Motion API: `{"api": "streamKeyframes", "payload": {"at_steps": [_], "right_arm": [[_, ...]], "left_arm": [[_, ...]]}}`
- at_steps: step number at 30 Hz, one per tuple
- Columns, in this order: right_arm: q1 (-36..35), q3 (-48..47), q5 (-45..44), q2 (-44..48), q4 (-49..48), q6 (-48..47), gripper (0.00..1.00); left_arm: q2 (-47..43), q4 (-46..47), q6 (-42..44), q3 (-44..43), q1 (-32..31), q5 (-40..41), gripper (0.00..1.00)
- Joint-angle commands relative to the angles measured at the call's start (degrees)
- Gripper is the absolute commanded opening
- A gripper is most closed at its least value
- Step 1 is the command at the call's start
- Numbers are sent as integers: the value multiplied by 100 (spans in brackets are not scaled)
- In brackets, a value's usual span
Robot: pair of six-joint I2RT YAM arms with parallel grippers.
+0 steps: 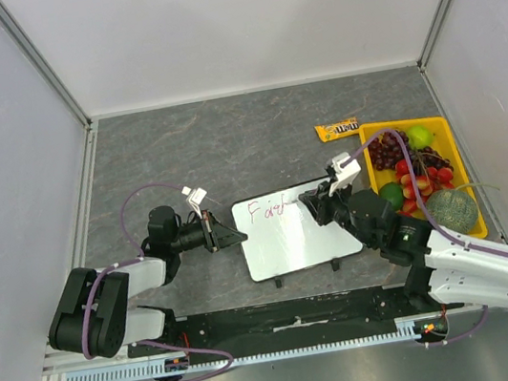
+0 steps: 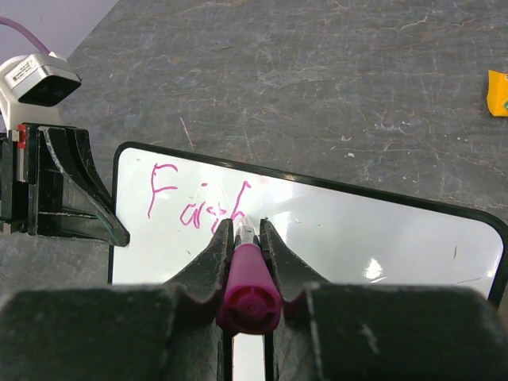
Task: Write a sentence on the whiteboard
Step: Write on the whiteboard with the whiteboard.
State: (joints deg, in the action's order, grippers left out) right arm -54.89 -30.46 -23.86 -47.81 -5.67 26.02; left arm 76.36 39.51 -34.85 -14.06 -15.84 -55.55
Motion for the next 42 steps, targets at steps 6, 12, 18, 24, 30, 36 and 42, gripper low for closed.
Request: {"api": "streamKeyframes", "payload": {"at_steps": [6,12,18,24,30,36,42], "right_arm": [[23,180,56,149,286,131,0],[23,277,179,211,277,210,0],[31,216,136,263,233,184,0],[14,-170,232,588,330,184,0],[22,-531,206,721,461,26,0],[49,-610,241,633,549,-97,0],[548,-646,1082,580,682,-36,0]], "left_arm": [[90,-189,400,-61,-51,396,2],[81,-198,391,-61,-60,405,2],[90,-198,409,-61,-51,413,2],[99,-206,409,-70,-69,405,2],[107,-207,409,-70,-60,396,2],[90,-198,409,-70,-60,396,2],[90,-207,409,-70,-60,396,2]]}}
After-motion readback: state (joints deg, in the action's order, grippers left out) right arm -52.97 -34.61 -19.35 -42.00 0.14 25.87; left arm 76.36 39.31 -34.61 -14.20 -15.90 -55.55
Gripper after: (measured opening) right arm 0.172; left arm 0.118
